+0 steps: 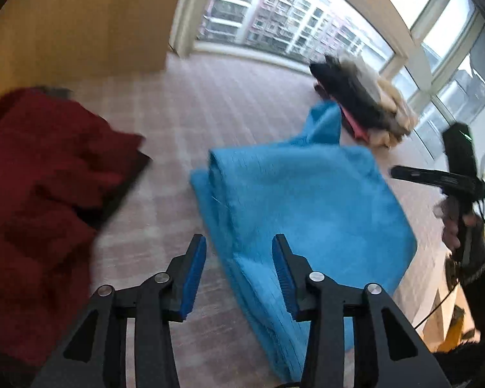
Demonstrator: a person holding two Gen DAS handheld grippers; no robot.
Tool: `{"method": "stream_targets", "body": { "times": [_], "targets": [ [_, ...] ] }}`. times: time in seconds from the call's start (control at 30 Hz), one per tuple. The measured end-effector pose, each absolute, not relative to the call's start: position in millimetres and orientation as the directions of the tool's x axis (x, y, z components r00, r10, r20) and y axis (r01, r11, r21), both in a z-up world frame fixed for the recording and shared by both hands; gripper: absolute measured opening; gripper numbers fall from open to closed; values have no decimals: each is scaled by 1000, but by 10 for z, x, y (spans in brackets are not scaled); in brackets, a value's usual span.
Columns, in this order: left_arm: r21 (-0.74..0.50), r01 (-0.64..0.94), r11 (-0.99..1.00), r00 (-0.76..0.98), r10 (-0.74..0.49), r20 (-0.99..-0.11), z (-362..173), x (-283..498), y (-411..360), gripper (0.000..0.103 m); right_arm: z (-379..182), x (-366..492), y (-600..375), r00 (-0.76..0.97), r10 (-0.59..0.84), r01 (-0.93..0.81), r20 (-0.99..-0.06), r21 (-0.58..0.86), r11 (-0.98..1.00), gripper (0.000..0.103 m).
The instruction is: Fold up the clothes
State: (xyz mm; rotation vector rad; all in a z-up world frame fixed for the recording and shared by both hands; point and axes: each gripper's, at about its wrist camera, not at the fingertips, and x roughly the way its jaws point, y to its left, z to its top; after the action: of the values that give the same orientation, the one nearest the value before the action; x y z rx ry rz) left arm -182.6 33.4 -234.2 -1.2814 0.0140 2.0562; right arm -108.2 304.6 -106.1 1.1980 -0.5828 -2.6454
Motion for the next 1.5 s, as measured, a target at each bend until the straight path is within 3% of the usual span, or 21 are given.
{"method": "stream_targets", "body": {
  "times": [0.1, 0.13, 0.17, 0.2, 0.4, 0.5, 0.63, 0.7, 0.77, 0.9, 0.97, 1.07, 1.13, 1.2, 1.4, 1.5],
  "targets": [
    [-353, -527, -773, -297, 557, -776, -2196, -1732, 176, 43, -794, -705, 3084, -748, -209, -11, -630, 326, -945, 60],
    [-355, -518, -778, -310, 557, -770, -2160, -1685, 134, 45, -737, -573, 3073, -761, -154, -30, -630, 272, -962, 64],
    [-347, -508, -789, -332, 551, -766, -2127, -1617, 98, 47, -701, -450, 3066, -764, -109, -51, -636, 228, -972, 77],
    [-334, -496, -802, -355, 538, -764, -2110, -1571, 75, 54, -712, -351, 3068, -749, -86, -69, -657, 206, -976, 80],
    [-337, -465, -818, -349, 520, -780, -2085, -1407, -23, 67, -918, -17, 3094, -636, -35, -214, -771, 219, -952, 80],
    [-361, -474, -803, -300, 532, -791, -2038, -1386, -25, 67, -897, 28, 3104, -603, -20, -251, -797, 214, -944, 80],
    [-275, -509, -816, -320, 476, -819, -1829, -1310, -8, 67, -662, -9, 3074, -627, 8, -229, -779, 174, -958, 80],
    [-283, -527, -802, -305, 489, -817, -1708, -1288, 8, 79, -653, -161, 3024, -613, 30, -190, -790, 110, -976, 80],
    [-250, -543, -802, -321, 473, -821, -1661, -1309, 95, 81, -700, -343, 2971, -596, 45, -138, -801, 47, -989, 80],
    [-219, -524, -823, -327, 431, -841, -1878, -1486, 351, 80, -1126, -813, 2999, -498, -45, -60, -866, 87, -994, 80],
    [-244, -517, -821, -309, 445, -841, -1998, -1487, 394, 76, -1237, -865, 2949, -462, -171, -26, -870, 206, -978, 79],
    [-308, -546, -779, -274, 513, -813, -2096, -1329, 280, 76, -1265, -813, 2648, -456, -302, 78, -837, 301, -950, 68],
    [-340, -590, -732, -239, 560, -793, -2172, -1164, 135, 75, -1251, -836, 2367, -453, -311, 167, -836, 263, -950, 43],
    [-336, -646, -685, -203, 579, -789, -2258, -1000, 18, 75, -1243, -944, 2067, -438, -309, 247, -844, 218, -944, 32],
    [-283, -744, -605, -131, 547, -827, -2559, -799, 35, 71, -1419, -1450, 1214, -310, -400, 398, -862, 264, -879, 30],
    [-322, -766, -556, -86, 586, -806, -2624, -817, 113, 69, -1613, -1540, 946, -263, -368, 425, -892, 235, -874, 30]
  ]
}}
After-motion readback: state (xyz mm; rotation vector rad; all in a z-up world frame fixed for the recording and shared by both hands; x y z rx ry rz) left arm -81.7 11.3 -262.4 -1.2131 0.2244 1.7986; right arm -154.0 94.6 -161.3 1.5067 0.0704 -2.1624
